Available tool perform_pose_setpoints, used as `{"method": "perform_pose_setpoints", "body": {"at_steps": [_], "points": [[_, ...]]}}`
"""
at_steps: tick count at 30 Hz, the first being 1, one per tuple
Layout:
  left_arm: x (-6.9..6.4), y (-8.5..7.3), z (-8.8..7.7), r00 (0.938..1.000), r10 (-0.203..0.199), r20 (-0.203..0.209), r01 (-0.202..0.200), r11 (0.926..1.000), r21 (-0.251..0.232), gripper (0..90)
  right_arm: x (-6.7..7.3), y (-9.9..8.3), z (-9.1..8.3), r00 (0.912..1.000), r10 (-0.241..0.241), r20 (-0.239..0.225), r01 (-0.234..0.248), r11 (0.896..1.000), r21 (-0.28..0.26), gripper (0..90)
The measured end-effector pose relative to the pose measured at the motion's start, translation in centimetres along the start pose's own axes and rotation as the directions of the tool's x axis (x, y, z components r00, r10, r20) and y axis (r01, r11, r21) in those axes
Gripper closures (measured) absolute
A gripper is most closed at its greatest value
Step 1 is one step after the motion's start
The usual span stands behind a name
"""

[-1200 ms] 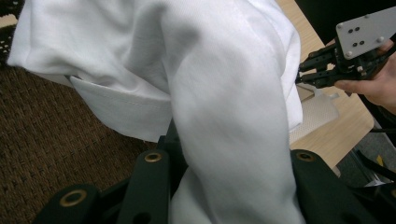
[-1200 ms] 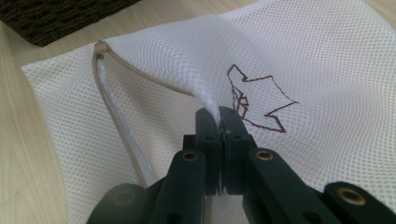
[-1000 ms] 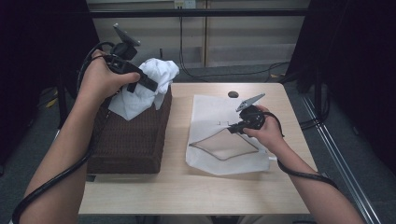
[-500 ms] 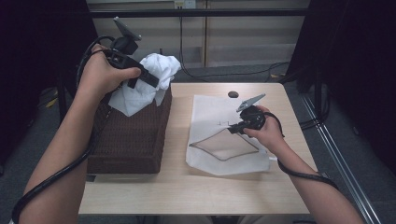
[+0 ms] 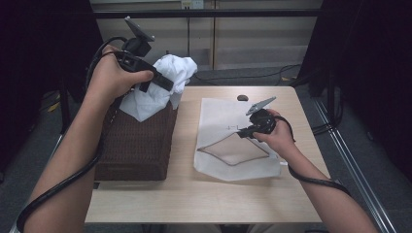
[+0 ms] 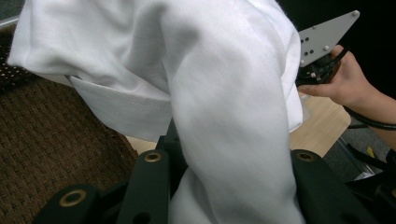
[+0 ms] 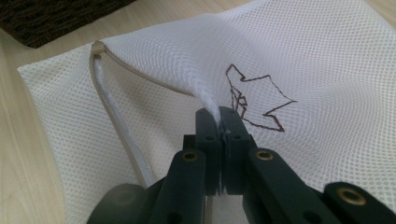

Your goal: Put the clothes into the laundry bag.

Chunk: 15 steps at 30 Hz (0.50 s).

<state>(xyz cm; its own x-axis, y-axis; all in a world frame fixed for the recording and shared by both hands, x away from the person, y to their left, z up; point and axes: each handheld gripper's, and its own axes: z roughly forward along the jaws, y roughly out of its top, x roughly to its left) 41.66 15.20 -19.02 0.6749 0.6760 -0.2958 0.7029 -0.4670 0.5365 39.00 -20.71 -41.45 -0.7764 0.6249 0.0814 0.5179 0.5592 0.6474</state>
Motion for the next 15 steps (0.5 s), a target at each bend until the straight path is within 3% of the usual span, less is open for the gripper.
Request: {"method": "perform_pose_setpoints", "body": {"at_steps": [15], "points": [[-1.6,-0.1,1.7,0.998,0.051,0.037,-0.051,0.9984,0.024,65.0,-0.5,-0.1,0.0,0.9999,0.012,0.01,-0.012,1.0,-0.013,88.4]]}}
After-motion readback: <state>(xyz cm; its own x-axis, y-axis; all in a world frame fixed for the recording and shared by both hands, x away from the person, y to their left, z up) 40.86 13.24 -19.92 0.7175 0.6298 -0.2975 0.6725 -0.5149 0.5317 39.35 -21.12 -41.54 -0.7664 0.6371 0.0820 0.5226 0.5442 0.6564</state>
